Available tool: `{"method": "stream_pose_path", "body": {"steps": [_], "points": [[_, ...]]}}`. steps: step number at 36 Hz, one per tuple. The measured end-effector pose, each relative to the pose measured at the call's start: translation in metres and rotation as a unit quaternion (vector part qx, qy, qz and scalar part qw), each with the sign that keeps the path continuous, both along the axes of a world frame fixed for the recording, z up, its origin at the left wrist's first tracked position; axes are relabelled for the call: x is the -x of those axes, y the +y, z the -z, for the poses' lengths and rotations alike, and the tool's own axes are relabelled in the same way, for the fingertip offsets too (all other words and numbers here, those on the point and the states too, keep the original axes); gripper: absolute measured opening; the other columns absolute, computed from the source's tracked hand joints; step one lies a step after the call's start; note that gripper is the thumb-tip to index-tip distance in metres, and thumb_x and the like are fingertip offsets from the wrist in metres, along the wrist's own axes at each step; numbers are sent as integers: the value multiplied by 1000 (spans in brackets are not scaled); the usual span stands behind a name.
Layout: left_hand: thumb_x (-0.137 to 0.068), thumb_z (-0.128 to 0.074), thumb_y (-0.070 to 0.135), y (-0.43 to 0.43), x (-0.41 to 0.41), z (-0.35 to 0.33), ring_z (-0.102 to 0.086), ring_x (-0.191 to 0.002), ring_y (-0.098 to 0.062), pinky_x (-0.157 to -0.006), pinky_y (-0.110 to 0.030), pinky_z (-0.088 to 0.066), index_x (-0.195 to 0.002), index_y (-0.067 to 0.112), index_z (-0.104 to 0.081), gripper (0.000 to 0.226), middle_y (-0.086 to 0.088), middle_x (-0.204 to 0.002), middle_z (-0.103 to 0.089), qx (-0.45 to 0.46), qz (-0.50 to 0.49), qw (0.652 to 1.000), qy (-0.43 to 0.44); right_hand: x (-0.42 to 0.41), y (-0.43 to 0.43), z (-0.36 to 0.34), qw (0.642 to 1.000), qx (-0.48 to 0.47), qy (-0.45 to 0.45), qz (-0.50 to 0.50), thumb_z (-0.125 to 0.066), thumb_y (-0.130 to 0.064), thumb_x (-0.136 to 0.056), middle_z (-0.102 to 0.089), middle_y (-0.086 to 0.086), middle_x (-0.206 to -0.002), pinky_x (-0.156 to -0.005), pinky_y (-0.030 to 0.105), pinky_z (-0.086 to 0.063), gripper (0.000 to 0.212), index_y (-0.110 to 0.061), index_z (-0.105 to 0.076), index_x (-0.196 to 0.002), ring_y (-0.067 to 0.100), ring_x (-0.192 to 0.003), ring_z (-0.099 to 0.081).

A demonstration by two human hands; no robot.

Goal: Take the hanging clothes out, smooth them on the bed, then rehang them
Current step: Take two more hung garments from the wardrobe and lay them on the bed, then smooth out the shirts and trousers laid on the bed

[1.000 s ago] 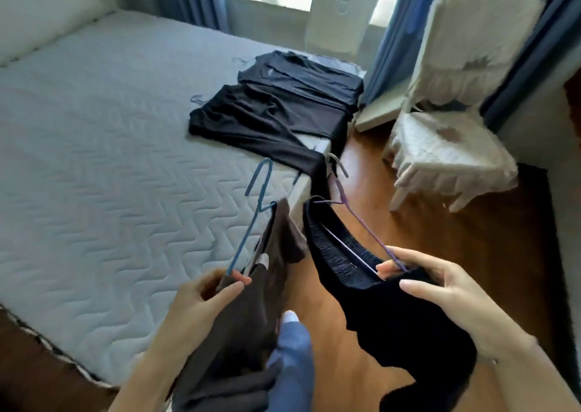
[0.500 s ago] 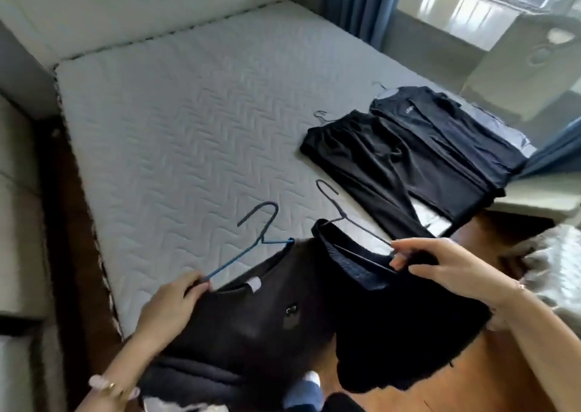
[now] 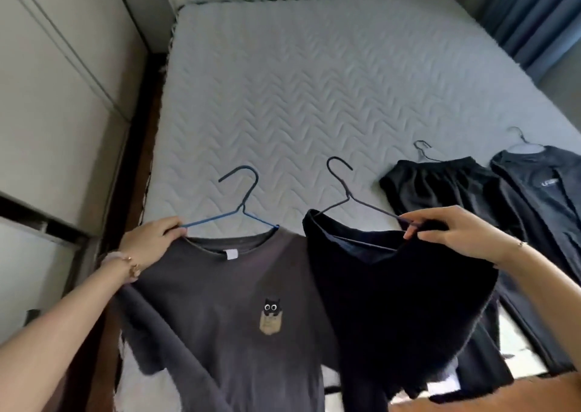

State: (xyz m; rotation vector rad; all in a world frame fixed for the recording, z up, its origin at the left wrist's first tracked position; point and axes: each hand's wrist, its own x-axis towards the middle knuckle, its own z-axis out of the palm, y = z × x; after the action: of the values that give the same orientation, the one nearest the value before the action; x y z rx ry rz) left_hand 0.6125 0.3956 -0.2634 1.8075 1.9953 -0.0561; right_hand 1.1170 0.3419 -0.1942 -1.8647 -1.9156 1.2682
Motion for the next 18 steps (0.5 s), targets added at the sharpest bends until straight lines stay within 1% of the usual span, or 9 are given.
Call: {"method": "stream_pose_path", "body": {"steps": [3, 5, 8, 10, 12, 14, 16, 17, 18], "points": [[-94, -47, 43, 24, 6, 10, -60, -104, -25, -73, -31, -38, -94, 33, -63, 20, 1, -110, -67, -5, -9, 1000, 4, -7, 39, 21, 1000, 4, 9, -2, -59, -1, -88, -73, -15, -98, -107, 25, -35, 44, -38, -60, -112, 0, -107, -60], [-94, -46, 44, 40, 11, 19, -60, -102, -24, -74, -33, -38, -88, 36, -62, 19, 1, -108, -68, -1, -13, 1000, 6, -9, 66, 33, 1000, 1, 6, -5, -59, 0, -88, -73, -16, -97, -106, 25, -36, 44, -36, -60, -112, 3, -107, -60], [-93, -47, 46, 68, 18, 37, -59, -106, -25, -80, -35, -41, -93, 35, -65, 21, 3, -110, -67, -1, -15, 1000, 16, -7, 105, 53, 1000, -12, 0, -18, -59, 4, -86, -72, -18, -92, -94, 10, -41, 46, -37, -60, -106, 4, -99, -62], [-92, -48, 47, 86, 20, 49, -59, -109, -25, -83, -35, -43, -96, 35, -66, 22, 5, -110, -66, -6, -22, 1000, 12, -6, 131, 67, 999, -15, -14, -29, -60, 6, -85, -71, -20, -91, -86, 0, -39, 41, -28, -63, -108, 3, -95, -62], [-93, -47, 45, 103, 23, 63, -59, -106, -24, -77, -33, -40, -89, 37, -65, 20, 7, -97, -62, -2, -25, 1000, 9, -6, 153, 81, 998, -26, -34, -47, -61, 5, -84, -69, -23, -91, -84, -3, -36, 38, -23, -65, -110, 0, -93, -61], [-93, -47, 43, 119, 29, 80, -59, -99, -23, -72, -32, -38, -76, 39, -60, 22, 9, -87, -57, 0, -26, 1000, -1, -8, 171, 97, 997, -29, -53, -52, -61, 4, -85, -67, -28, -93, -83, -5, -35, 38, -25, -65, -109, -2, -94, -60], [-93, -48, 41, 134, 35, 97, -59, -96, -24, -71, -32, -38, -75, 38, -59, 22, 6, -85, -57, -8, -35, 999, -6, -10, 188, 114, 996, -23, -75, -34, -59, 3, -86, -68, -30, -90, -84, -3, -36, 37, -24, -65, -111, -7, -90, -61], [-93, -48, 41, 139, 38, 106, -60, -96, -26, -71, -32, -39, -80, 35, -61, 20, 4, -88, -59, -12, -40, 999, -2, -10, 195, 124, 996, -29, -87, -21, -58, 2, -87, -69, -29, -88, -86, 1, -37, 38, -27, -64, -110, -5, -91, -61], [-94, -47, 41, 144, 39, 115, -60, -97, -27, -70, -31, -38, -87, 32, -64, 20, 2, -91, -60, -17, -43, 999, 3, -9, 201, 134, 993, -47, -104, -3, -56, 1, -87, -71, -25, -89, -91, 9, -39, 38, -29, -64, -109, 1, -97, -62]]}}
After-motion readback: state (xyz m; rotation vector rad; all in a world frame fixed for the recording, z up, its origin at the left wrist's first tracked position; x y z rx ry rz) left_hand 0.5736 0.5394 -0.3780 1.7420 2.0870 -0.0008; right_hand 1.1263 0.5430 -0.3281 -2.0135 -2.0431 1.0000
